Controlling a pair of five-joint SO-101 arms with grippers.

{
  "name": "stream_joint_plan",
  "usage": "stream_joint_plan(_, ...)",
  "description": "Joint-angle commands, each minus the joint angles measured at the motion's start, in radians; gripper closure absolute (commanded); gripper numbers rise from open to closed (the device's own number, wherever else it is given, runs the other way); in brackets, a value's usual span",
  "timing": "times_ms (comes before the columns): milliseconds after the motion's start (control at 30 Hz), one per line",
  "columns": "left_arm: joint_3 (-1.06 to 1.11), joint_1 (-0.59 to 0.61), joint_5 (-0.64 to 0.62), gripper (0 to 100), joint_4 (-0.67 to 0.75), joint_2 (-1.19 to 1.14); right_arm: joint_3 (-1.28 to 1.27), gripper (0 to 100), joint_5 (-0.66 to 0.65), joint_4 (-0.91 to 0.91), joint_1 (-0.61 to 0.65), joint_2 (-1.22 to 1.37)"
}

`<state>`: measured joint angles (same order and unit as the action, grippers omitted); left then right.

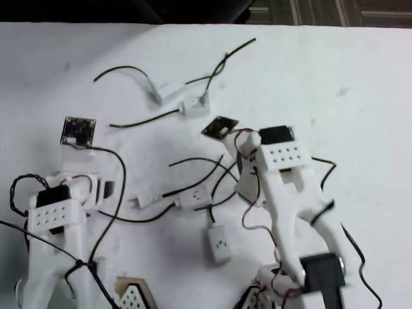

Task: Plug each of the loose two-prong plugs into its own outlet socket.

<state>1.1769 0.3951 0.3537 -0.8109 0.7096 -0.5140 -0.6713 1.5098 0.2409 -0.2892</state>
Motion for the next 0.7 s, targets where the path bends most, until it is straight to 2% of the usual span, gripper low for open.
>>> stream_joint_plan(0, -0.008, -0.004, -0.011, 73, 0.038, 0.028, 0.032, 98.1, 0.075, 0.019, -0.005, -0.122)
stream_joint_plan(267, -0.015, -0.108, -0.005, 73, 0.031, 0.028, 0.032, 98.1, 0.359, -0.015, 0.025, -0.205)
stream_joint_plan(367, -0.032, -0.151, 0.060, 73, 0.023, 0.022, 0.032, 98.1, 0.516, -0.081, -0.012, -0.213)
stream_joint_plan(467, -0.097, -0.188, 0.129, 76, -0.064, 0.021, 0.031, 98.1, 0.615, -0.131, -0.039, -0.206)
stream_joint_plan(667, -0.284, -0.232, 0.144, 77, -0.230, 0.025, 0.031, 98.1, 0.729, -0.136, 0.007, -0.216)
